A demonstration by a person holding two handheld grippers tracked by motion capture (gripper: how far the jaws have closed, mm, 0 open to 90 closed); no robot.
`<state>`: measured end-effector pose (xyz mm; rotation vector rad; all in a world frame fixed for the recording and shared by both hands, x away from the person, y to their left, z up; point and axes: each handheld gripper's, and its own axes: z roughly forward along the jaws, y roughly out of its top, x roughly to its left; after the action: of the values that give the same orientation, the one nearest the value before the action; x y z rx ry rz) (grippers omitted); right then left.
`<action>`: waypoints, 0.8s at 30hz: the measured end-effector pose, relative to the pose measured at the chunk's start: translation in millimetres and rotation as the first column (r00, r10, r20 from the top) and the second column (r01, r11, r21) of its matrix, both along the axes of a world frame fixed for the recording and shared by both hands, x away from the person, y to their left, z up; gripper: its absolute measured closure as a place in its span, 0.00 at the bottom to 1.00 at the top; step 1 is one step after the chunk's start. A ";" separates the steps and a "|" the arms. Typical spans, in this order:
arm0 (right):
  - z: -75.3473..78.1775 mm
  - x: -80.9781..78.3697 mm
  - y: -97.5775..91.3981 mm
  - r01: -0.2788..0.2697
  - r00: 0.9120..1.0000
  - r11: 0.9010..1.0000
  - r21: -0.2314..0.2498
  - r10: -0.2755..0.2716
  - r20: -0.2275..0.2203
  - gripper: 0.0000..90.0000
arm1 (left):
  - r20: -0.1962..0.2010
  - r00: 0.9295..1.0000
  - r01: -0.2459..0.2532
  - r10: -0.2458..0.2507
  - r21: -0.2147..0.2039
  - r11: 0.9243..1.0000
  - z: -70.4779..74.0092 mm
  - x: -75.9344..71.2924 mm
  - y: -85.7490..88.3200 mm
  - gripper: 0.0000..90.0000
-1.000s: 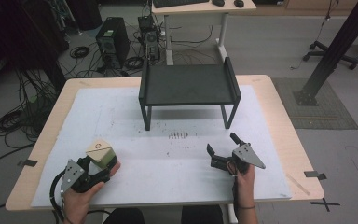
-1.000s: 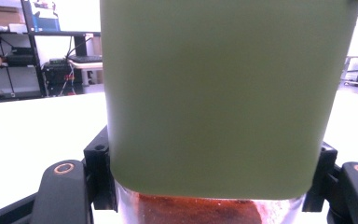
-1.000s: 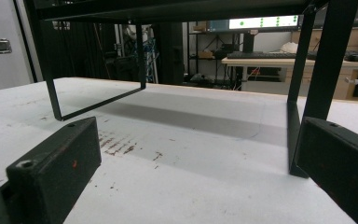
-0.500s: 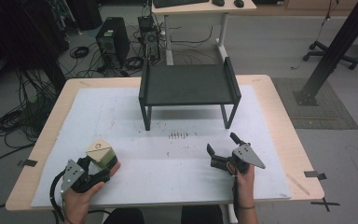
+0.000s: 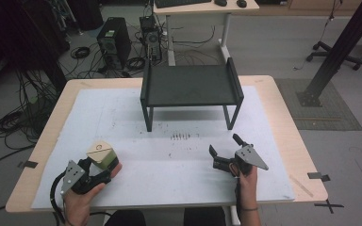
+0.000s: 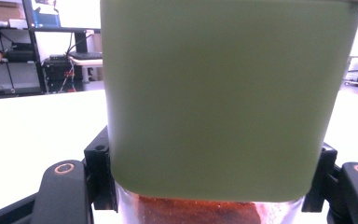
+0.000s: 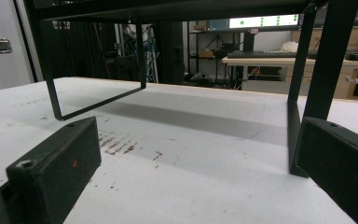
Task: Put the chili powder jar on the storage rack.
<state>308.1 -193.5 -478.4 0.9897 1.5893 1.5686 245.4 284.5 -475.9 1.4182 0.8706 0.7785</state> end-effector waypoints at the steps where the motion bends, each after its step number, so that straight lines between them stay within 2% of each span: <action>1: 0.0 0.0 0.0 0.000 1.000 1.000 0.000 0.000 0.000 0.00 | -0.003 1.000 0.000 0.000 -0.003 1.000 0.3 0.1 0.2 0.32; 8: -0.1 -0.1 -0.1 -0.001 1.000 1.000 0.002 0.001 0.002 0.00 | -0.012 1.000 0.014 -0.014 -0.013 1.000 2.3 -0.2 -0.6 0.32; 13: -0.1 -0.1 -0.2 -0.002 1.000 1.000 0.003 0.002 0.003 0.00 | 0.005 1.000 0.031 -0.030 -0.019 0.999 11.2 1.4 -4.1 0.32; 24: -0.1 0.0 -0.4 -0.003 1.000 1.000 0.006 0.003 0.002 0.00 | 0.018 0.996 0.086 -0.085 -0.010 0.996 27.3 9.9 -22.8 0.32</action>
<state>308.1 -193.9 -478.6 0.9893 1.5866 1.5762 255.2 261.7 -448.6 1.4277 0.7947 0.7192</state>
